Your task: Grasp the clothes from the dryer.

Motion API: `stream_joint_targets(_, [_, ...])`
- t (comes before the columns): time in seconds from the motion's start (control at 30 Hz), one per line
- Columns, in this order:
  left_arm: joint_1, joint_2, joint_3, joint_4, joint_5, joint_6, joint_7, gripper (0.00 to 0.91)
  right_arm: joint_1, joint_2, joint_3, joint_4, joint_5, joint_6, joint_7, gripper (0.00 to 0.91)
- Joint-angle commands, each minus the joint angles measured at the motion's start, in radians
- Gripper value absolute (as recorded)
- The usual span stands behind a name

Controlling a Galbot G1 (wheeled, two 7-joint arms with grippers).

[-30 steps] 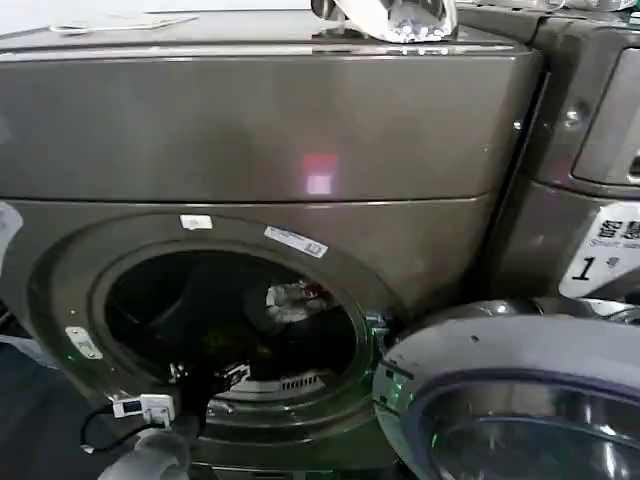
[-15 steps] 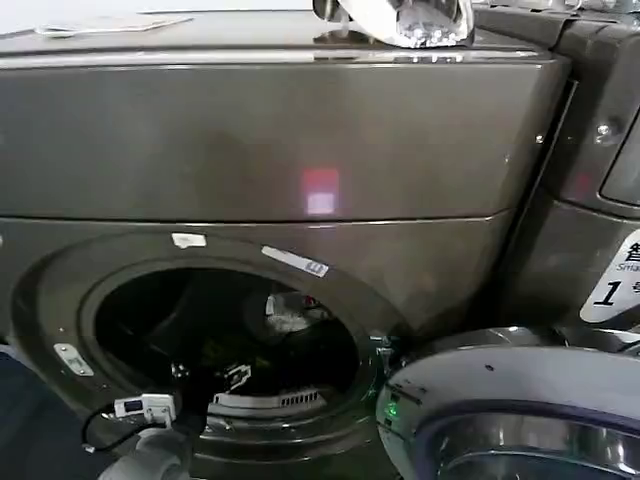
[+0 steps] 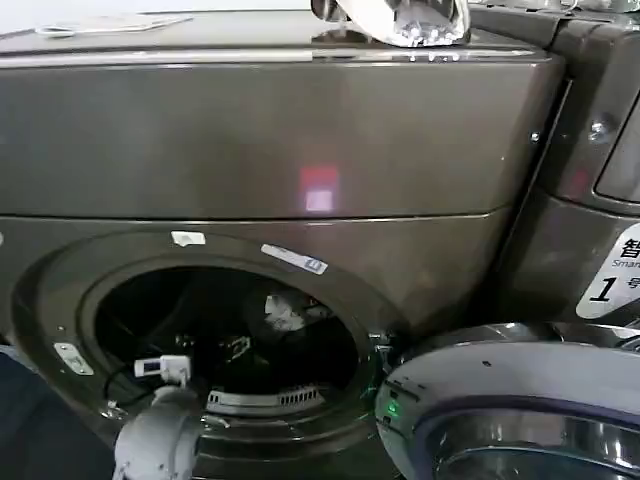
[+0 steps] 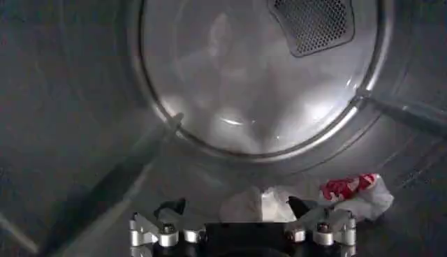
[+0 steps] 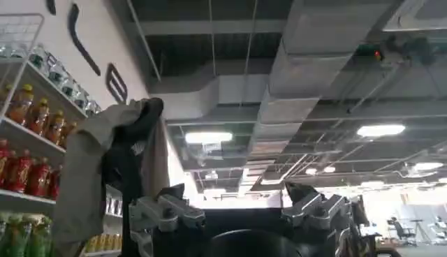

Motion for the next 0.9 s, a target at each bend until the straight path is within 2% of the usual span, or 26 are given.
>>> stream_joint_targets(0.03, [-0.125, -0.012, -0.003, 0.081, 0.258, -0.47, 0.39, 0.907, -0.003, 0.001, 0.003, -0.002, 0.0, 0.001, -0.001, 0.907])
stream_joint_targets(0.2, [-0.171, -0.016, -0.003, 0.113, 0.27, -0.489, 0.57, 0.907, -0.009, 0.002, 0.007, -0.006, 0.0, 0.005, -0.003, 0.907])
stream_joint_targets(0.4, [-0.241, -0.025, -0.013, 0.227, 0.303, -0.615, 0.572, 0.907, -0.009, 0.007, 0.005, -0.003, 0.0, 0.006, -0.004, 0.907])
stream_joint_targets(0.9, [-0.279, 0.005, 0.072, 0.336, 0.308, -0.617, 0.57, 0.907, 0.004, 0.009, -0.003, -0.004, -0.007, 0.006, -0.01, 0.907])
